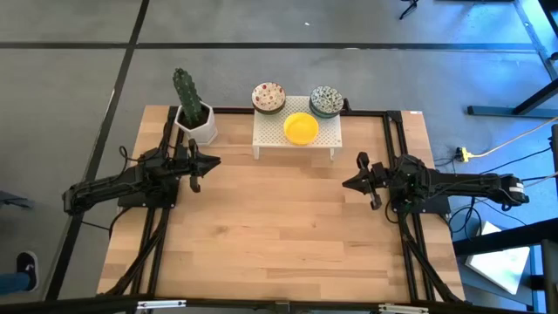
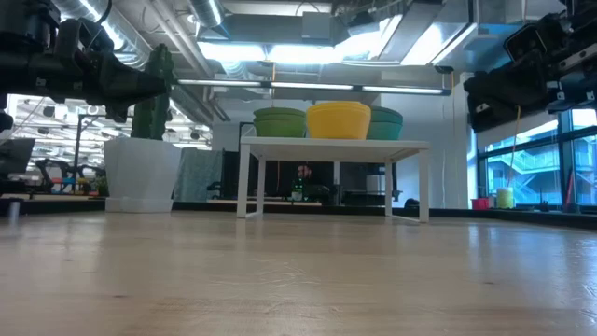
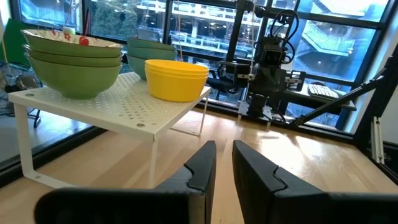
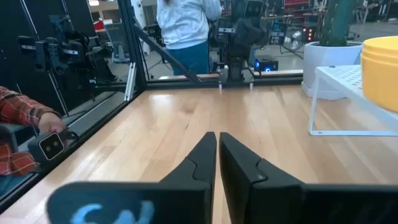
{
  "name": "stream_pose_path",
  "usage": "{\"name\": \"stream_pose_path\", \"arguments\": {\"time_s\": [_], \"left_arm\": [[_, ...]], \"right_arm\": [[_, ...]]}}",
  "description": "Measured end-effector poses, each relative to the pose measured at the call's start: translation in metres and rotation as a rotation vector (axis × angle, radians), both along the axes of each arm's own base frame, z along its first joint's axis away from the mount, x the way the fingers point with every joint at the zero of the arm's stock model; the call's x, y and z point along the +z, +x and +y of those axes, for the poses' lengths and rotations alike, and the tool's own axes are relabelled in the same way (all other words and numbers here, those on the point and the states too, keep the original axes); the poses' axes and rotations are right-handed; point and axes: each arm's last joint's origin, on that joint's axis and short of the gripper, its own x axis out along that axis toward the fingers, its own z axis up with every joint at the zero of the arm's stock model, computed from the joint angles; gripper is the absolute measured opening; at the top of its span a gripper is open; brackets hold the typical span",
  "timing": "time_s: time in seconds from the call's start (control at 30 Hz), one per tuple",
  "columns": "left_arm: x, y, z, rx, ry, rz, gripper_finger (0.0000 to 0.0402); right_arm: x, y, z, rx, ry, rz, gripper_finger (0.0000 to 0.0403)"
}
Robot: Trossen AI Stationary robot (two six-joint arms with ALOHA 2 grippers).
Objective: Pick & Place Mini bowls
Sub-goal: Return to Home Position
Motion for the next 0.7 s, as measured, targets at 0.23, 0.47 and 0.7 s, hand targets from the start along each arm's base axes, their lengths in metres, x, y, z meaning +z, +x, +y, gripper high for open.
{"name": "stream_pose_path", "arguments": {"time_s": [0.23,0.47,0.7], "left_arm": [[0.0,0.0,0.0,0.0,0.0,0.0,0.0049],[-0.0001,0.0,0.0,0.0,0.0,0.0,0.0049],[-0.0001,0.0,0.0,0.0,0.0,0.0,0.0049]], "right_arm": [[-0.0022,-0.0001,0.0,0.0,0.004,0.023,0.0023],[-0.0048,-0.0002,0.0,0.0,0.008,0.05,0.0023],[-0.0048,-0.0002,0.0,0.0,0.008,0.049,0.0023]]}}
